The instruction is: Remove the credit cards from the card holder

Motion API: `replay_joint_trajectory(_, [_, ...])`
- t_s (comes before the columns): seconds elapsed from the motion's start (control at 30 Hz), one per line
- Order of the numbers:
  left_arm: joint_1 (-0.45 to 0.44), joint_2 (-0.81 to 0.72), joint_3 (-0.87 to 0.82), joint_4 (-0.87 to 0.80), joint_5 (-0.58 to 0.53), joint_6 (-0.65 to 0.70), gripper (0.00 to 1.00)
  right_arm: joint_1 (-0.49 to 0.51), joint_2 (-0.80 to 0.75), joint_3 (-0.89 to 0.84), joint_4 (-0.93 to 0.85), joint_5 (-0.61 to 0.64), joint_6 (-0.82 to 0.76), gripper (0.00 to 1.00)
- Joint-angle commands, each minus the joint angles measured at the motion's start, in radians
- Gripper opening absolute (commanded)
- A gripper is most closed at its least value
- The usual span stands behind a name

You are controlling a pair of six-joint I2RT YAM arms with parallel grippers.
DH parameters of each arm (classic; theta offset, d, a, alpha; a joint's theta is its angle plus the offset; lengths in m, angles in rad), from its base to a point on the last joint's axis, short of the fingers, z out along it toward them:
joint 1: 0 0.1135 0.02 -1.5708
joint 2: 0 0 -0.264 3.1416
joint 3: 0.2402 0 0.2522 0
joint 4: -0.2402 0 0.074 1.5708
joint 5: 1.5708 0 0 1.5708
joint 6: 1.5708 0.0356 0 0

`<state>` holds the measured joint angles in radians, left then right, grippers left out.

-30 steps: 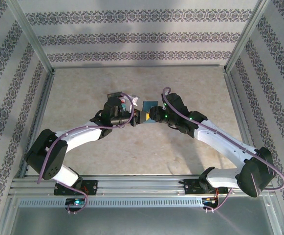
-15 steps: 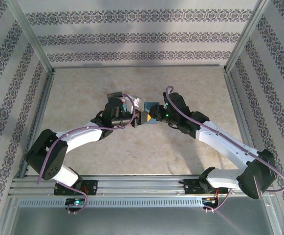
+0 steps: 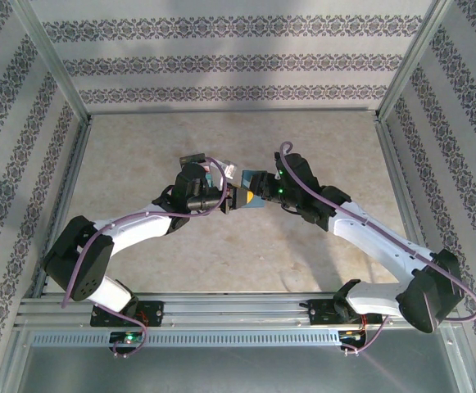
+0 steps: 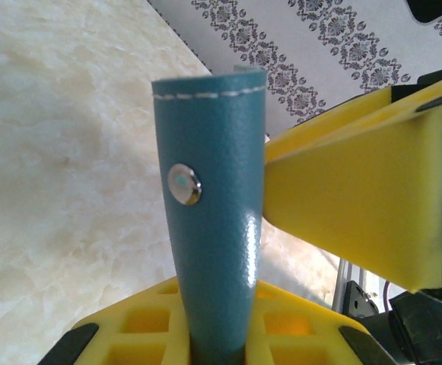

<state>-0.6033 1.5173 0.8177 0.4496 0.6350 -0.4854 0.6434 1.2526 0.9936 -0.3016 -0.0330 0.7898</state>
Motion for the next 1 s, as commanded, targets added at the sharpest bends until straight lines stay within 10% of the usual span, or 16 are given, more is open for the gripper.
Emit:
replay_joint_trajectory(0.0, [-0.018,-0.011,0.018,0.082,-0.003,0.021,0.01,-0.008,0.02,-0.015,-0.019,0.031,0.011,0.39])
replay_joint_trajectory(0.97, [-0.019,0.006,0.041,0.107,-0.059,0.005,0.0,0.028,0.067,-0.001,-0.137,0.104,-0.004,0.25])
